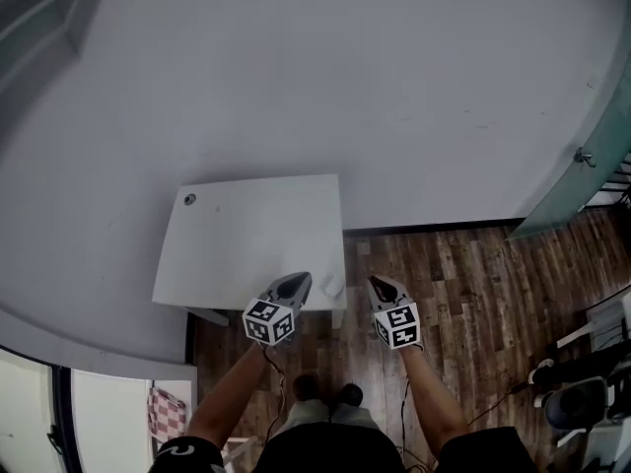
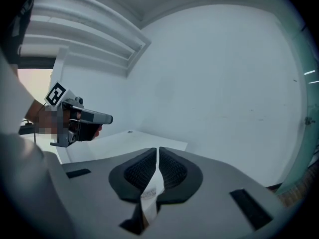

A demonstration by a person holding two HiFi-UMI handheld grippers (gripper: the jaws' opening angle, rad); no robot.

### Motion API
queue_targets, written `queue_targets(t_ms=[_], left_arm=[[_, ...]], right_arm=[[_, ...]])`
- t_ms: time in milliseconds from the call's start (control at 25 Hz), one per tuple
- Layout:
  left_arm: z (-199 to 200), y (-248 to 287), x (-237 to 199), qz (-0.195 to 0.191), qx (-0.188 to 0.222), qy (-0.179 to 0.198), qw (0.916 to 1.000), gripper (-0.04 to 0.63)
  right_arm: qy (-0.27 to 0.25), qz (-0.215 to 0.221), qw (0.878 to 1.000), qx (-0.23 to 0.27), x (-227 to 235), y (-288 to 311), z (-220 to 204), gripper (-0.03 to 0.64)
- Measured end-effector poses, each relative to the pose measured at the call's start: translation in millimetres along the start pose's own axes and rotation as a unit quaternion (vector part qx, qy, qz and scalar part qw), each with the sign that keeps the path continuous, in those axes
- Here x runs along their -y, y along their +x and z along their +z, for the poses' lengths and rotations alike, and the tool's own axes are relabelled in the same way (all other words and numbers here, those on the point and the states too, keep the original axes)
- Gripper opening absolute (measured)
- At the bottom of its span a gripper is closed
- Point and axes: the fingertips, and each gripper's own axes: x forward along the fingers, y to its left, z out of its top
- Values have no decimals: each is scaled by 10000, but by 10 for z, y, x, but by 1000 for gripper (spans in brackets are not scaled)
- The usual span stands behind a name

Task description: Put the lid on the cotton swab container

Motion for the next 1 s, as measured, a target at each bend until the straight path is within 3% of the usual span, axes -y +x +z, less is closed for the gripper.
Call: queue_targets(t_ms=[480,1000], left_arm=[[347,-111,86,103,331,151,9993,25],[274,-97,88,52,225,218,9995,25]], right_arm=[[76,-222,9996,156,81,-95,466,12],[266,-246,9993,72,30,-133,424,12]])
